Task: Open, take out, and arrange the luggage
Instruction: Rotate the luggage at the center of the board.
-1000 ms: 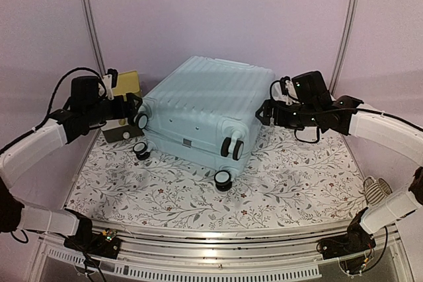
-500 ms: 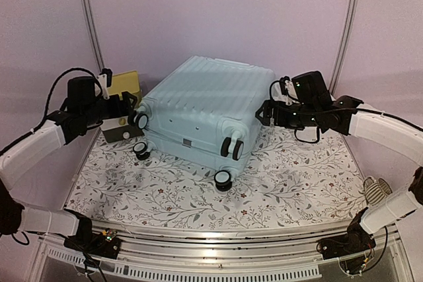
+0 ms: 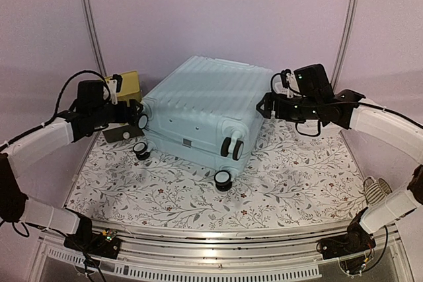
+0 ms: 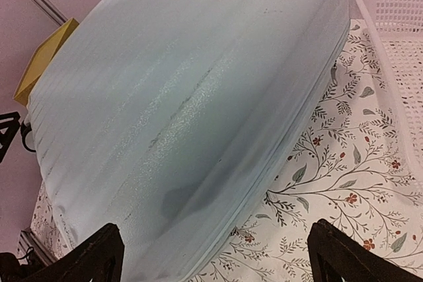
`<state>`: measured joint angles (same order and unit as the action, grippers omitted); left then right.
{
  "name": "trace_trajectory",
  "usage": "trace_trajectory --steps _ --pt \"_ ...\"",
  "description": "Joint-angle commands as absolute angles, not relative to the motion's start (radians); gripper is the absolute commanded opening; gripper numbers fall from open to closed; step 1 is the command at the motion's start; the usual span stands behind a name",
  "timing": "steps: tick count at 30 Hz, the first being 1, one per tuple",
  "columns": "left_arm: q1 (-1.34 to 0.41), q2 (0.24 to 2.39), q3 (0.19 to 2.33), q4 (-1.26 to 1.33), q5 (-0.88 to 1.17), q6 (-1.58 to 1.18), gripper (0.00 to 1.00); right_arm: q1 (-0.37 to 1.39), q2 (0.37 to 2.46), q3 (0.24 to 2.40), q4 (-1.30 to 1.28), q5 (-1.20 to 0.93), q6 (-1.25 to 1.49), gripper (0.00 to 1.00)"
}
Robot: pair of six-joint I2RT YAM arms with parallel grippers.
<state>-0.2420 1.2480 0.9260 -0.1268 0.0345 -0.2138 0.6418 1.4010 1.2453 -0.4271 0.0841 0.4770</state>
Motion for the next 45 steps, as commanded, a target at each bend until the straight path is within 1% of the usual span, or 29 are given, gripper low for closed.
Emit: trace_trajectory --steps 1,6,13,24,31,37,40,45 --pt "-0.252 1.26 0.947 -0.139 0.083 -0.172 0.94 0.635 1.409 1.261 -0.437 0.064 0.473 0.99" --pt "-0.275 1.274 0.953 -0.171 0.062 -0.169 0.94 0.634 1.427 1.255 -0.437 0.066 0.48 0.99" --pt "-0.279 1.307 0.945 -0.202 0.058 -0.194 0.9 0.619 1.467 1.271 -0.428 0.039 0.504 0.99" --pt "-0.283 1.307 0.913 -0.201 0.093 -0.216 0.78 0.567 1.518 1.291 -0.385 -0.033 0.558 0.99" --pt "-0.307 1.295 0.887 -0.201 0.159 -0.226 0.67 0.543 1.511 1.286 -0.363 -0.064 0.575 0.99" --pt "-0.362 1.257 0.87 -0.22 0.167 -0.234 0.6 0.518 1.509 1.289 -0.354 -0.099 0.563 0.99" --pt "-0.403 1.23 0.862 -0.248 0.166 -0.253 0.54 0.503 1.52 1.296 -0.356 -0.127 0.544 0.99" --pt "-0.535 1.172 0.826 -0.258 0.166 -0.322 0.46 0.466 1.522 1.304 -0.356 -0.166 0.528 0.99"
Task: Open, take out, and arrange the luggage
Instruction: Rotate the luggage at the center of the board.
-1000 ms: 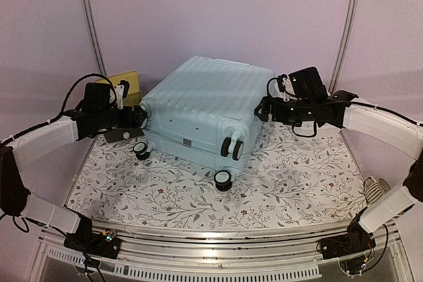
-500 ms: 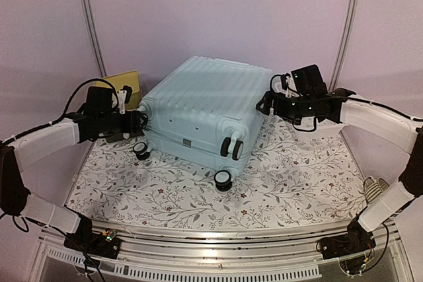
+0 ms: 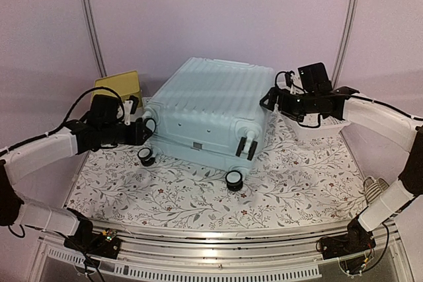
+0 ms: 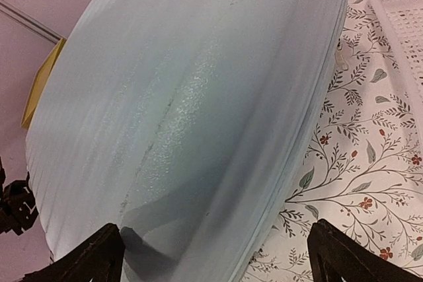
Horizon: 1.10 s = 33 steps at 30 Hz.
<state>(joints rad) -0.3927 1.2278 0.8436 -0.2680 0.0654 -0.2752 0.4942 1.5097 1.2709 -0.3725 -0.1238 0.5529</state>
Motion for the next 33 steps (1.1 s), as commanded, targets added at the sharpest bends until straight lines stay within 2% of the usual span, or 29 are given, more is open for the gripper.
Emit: trace_trajectory --steps 1,6,13,16,17,19,21,26,33 --pt "-0.567 1.163 0.819 -0.262 0.159 -0.341 0.45 0.458 1.522 1.305 -0.356 -0.169 0.527 0.99" --pt "-0.74 1.109 0.818 -0.343 0.073 -0.465 0.42 0.432 1.528 1.307 -0.357 -0.202 0.502 0.99" --pt "-0.937 1.052 0.87 -0.472 0.033 -0.596 0.44 0.422 1.578 1.323 -0.357 -0.306 0.471 0.99" --pt "-0.974 1.049 0.914 -0.534 0.042 -0.61 0.49 0.422 1.595 1.328 -0.351 -0.348 0.463 0.99" --pt "-0.979 1.045 0.925 -0.545 0.041 -0.612 0.57 0.422 1.597 1.328 -0.349 -0.35 0.464 0.99" --pt "-0.981 1.022 0.935 -0.557 0.016 -0.611 0.73 0.423 1.596 1.328 -0.347 -0.348 0.466 0.99" --pt "-0.977 0.986 0.937 -0.566 -0.043 -0.604 0.79 0.422 1.593 1.328 -0.345 -0.348 0.465 0.99" --pt "-0.878 0.944 0.939 -0.559 -0.048 -0.563 0.85 0.422 1.58 1.324 -0.347 -0.35 0.461 0.99" --pt "-0.679 0.954 0.985 -0.526 -0.008 -0.471 0.88 0.423 1.548 1.31 -0.35 -0.324 0.453 0.99"
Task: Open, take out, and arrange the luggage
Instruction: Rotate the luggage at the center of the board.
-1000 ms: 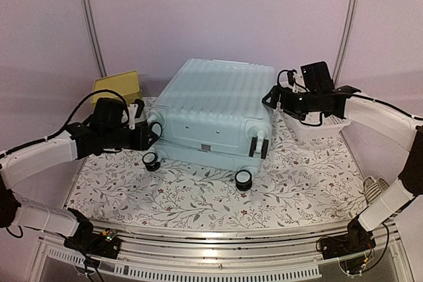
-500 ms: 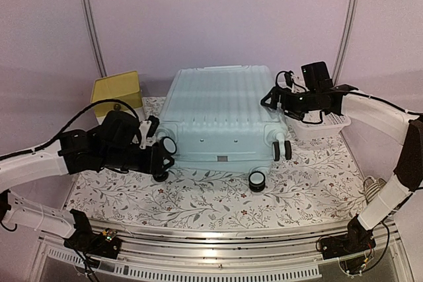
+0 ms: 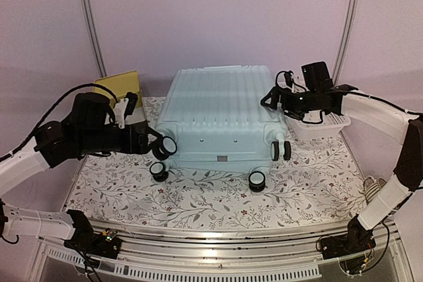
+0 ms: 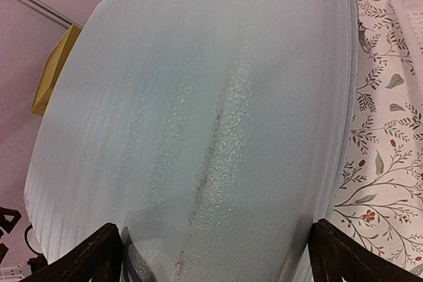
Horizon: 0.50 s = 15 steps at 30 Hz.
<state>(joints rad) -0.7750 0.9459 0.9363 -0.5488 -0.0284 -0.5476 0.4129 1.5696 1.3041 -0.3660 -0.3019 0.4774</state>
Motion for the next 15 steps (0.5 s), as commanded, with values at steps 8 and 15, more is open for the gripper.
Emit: trace_trajectory --steps 8,15 --pt "-0.46 1.064 1.002 -0.444 0.067 -0.44 0.87 0.422 1.467 1.265 -0.345 -0.268 0.437 0.99" --pt "-0.307 1.179 0.965 -0.394 0.136 -0.531 0.98 0.422 1.454 1.232 -0.345 -0.262 0.431 0.99"
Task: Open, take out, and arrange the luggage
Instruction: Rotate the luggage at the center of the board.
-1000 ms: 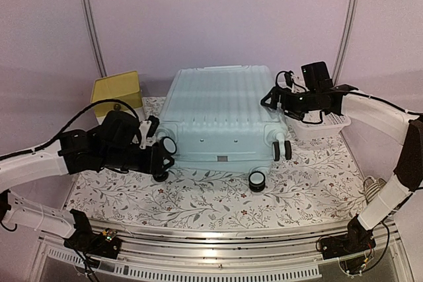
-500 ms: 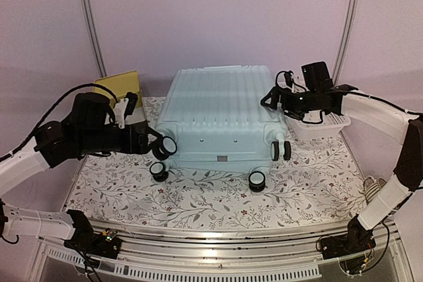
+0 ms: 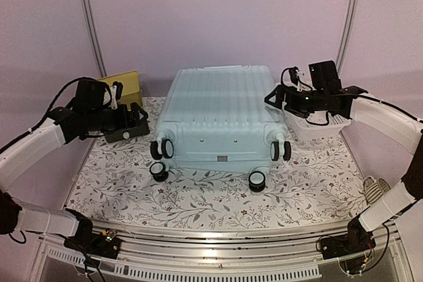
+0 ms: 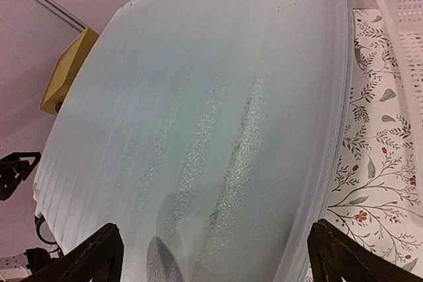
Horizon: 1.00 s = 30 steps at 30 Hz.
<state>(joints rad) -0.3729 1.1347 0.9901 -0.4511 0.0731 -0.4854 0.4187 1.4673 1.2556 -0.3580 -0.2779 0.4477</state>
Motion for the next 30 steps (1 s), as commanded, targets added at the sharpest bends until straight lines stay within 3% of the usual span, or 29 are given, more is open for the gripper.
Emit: trace_trajectory --steps 1,5,12,22,30 --pt "-0.299 1.19 0.951 -0.371 0.149 -0.535 0.98 0.422 1.456 1.232 -0.345 -0.264 0.43 0.99" --pt "-0.282 1.232 0.902 -0.27 0.21 -0.531 0.98 0.423 1.469 1.232 -0.341 -0.275 0.428 0.99" --pt "-0.276 1.307 0.88 -0.201 0.288 -0.536 0.82 0.423 1.486 1.231 -0.325 -0.305 0.426 0.99" --pt "-0.277 1.411 0.871 -0.168 0.302 -0.556 0.72 0.423 1.484 1.226 -0.313 -0.314 0.433 0.99" --pt "-0.284 1.481 0.846 -0.101 0.354 -0.543 0.69 0.423 1.493 1.224 -0.311 -0.322 0.434 0.99"
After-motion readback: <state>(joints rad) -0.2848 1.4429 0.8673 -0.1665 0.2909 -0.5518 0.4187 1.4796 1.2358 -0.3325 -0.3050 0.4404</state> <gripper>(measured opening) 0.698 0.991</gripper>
